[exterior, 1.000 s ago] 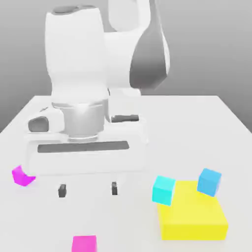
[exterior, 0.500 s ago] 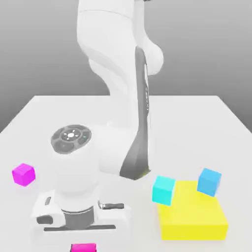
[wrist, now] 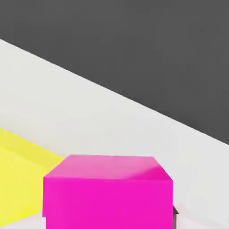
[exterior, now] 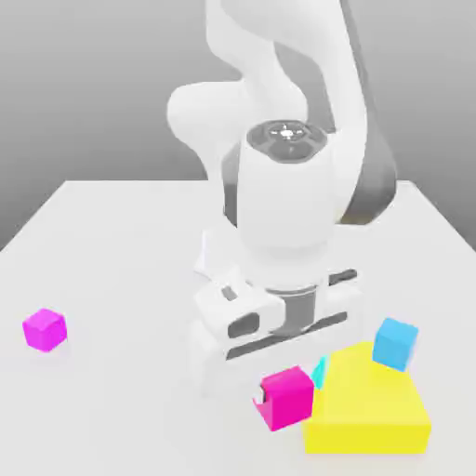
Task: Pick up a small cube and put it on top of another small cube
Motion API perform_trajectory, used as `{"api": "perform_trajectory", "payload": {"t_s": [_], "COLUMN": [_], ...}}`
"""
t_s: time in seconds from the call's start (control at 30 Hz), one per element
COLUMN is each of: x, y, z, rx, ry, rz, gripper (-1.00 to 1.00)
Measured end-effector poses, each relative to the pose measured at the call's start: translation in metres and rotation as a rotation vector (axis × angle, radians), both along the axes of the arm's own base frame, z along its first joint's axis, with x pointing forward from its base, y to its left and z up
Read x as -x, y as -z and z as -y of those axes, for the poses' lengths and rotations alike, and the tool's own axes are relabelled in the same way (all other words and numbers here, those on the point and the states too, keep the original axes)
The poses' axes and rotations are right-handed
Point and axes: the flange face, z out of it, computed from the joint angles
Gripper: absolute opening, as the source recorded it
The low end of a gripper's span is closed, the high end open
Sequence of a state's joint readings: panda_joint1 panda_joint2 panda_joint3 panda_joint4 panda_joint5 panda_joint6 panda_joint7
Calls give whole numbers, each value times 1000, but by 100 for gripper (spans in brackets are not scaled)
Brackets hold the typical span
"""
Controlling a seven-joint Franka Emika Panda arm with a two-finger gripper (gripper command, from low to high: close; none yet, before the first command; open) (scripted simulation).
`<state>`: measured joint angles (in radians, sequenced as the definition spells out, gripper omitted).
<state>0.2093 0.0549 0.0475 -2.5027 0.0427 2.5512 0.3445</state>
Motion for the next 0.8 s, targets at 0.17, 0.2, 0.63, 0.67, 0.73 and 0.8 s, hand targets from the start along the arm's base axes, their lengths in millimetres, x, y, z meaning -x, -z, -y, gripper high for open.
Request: {"api": "perform_trajectory", "payload": {"t_s": [0.17, 0.2, 0.63, 0.67, 0.73, 0.8], "x": [66, 79, 111, 111, 110, 111], "y": [-28, -33, 22, 18, -1, -26], "z": [-77, -87, -109, -110, -111, -110], "rx": [7, 10, 20, 20, 20, 20], "ry": [-321, -376, -509, -510, -511, -511], "rz": [7, 10, 17, 18, 18, 18], "gripper": [-100, -100, 100, 100, 100, 100]}}
